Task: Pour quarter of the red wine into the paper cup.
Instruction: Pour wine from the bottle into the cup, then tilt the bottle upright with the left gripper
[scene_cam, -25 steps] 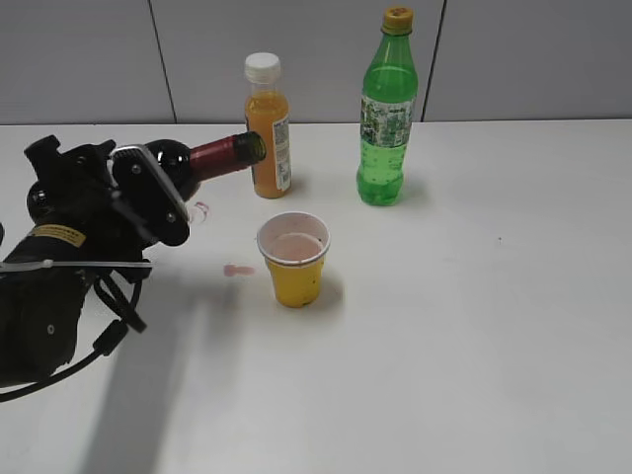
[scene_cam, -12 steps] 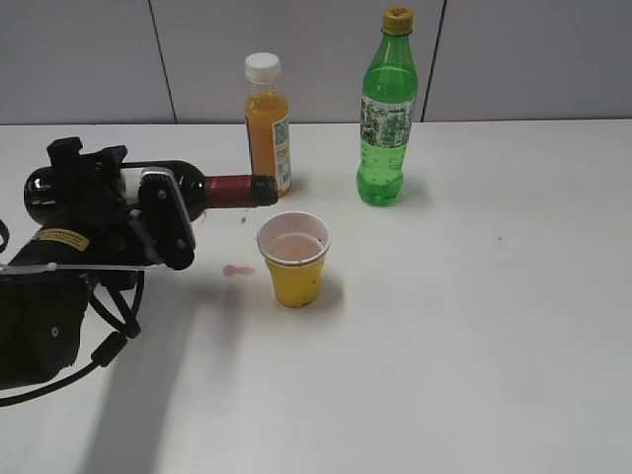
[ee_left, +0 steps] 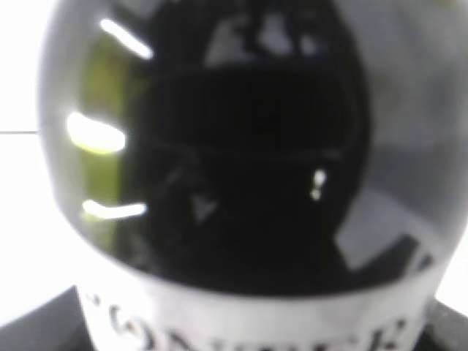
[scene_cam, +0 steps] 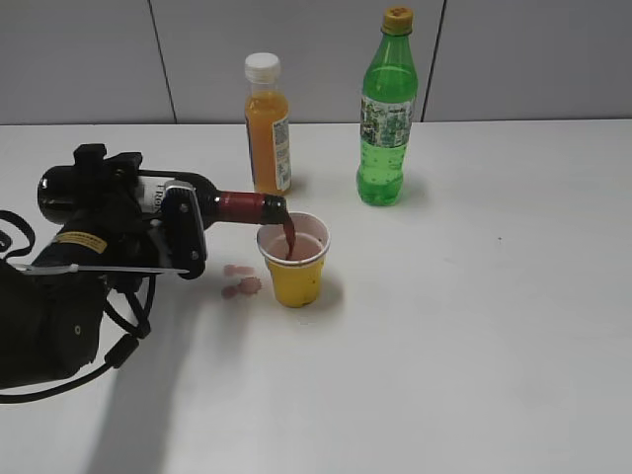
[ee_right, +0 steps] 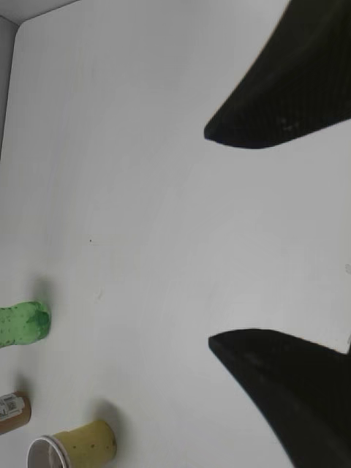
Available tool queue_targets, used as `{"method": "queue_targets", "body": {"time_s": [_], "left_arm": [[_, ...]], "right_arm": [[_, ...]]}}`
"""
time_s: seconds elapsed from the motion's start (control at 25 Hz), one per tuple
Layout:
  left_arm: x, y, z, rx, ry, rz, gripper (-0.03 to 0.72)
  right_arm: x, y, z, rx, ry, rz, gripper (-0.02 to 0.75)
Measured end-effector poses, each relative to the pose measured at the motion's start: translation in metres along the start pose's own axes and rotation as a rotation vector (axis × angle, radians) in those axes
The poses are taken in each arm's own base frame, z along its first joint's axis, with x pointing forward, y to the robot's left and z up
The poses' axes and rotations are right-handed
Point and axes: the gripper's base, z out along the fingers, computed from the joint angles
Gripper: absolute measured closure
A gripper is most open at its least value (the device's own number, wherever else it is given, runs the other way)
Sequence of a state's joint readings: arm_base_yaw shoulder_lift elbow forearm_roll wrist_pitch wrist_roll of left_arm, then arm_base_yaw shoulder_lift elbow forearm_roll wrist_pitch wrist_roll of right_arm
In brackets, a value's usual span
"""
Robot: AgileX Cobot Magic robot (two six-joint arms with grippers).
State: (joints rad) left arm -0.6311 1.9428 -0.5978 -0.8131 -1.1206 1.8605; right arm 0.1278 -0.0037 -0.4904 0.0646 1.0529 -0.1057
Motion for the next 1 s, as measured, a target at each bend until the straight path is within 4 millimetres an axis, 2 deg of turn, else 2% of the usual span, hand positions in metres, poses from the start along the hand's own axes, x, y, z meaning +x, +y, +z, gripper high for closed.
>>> {"method": "queue_targets", "body": {"time_s": [0.64,1.0], "left_arm": [[0.000,0.000,0.000,0.000,-0.002,0.000,0.159],[-0.013,0.002,-0.004,-0.005,-0.104,-0.345,0.159]], "right_arm": [[0.000,0.000,0.000,0.000,0.000,0.000,0.153],[0.000,0.000,0.000,0.000,0.000,0.000,0.153]]}}
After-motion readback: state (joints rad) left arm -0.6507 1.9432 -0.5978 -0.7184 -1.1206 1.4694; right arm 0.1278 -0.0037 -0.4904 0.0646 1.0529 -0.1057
